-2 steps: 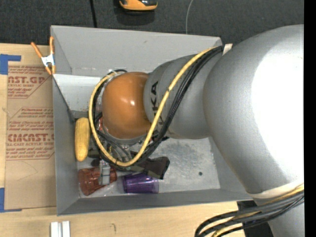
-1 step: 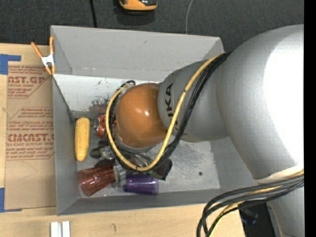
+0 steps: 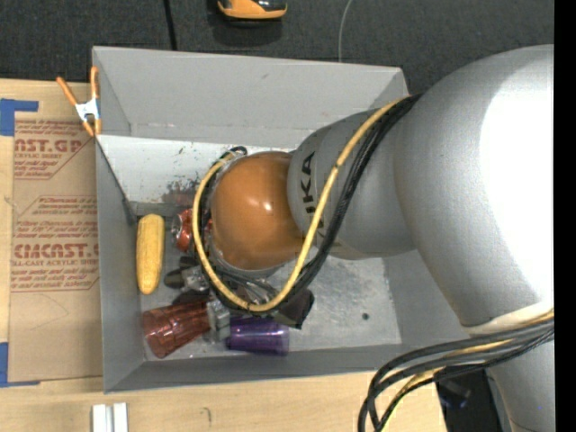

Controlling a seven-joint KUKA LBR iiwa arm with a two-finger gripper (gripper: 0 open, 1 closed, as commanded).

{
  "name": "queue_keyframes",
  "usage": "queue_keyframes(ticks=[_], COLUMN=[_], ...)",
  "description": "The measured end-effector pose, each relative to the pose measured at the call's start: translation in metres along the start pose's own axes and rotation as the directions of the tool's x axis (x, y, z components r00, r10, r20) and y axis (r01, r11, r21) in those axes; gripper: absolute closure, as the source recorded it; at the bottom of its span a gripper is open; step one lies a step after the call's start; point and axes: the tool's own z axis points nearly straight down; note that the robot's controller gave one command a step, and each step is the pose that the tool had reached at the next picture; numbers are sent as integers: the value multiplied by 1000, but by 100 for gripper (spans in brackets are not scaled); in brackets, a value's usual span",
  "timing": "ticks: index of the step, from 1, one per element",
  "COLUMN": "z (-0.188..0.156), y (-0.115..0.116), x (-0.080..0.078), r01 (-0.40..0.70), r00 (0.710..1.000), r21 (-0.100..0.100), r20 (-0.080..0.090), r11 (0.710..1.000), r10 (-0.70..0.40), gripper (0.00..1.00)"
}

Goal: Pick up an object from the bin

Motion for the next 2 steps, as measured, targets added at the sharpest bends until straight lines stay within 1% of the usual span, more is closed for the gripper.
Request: queue_keyframes(ticks=[1, 2], z=[-46, -29], y=[3, -48], x=[0, 6], r01=[8, 69], r00=[1000, 998], r21=[1, 1], r20=[-11, 7], r11=[1000, 998], r10=[-8, -69], gripper=[100, 100])
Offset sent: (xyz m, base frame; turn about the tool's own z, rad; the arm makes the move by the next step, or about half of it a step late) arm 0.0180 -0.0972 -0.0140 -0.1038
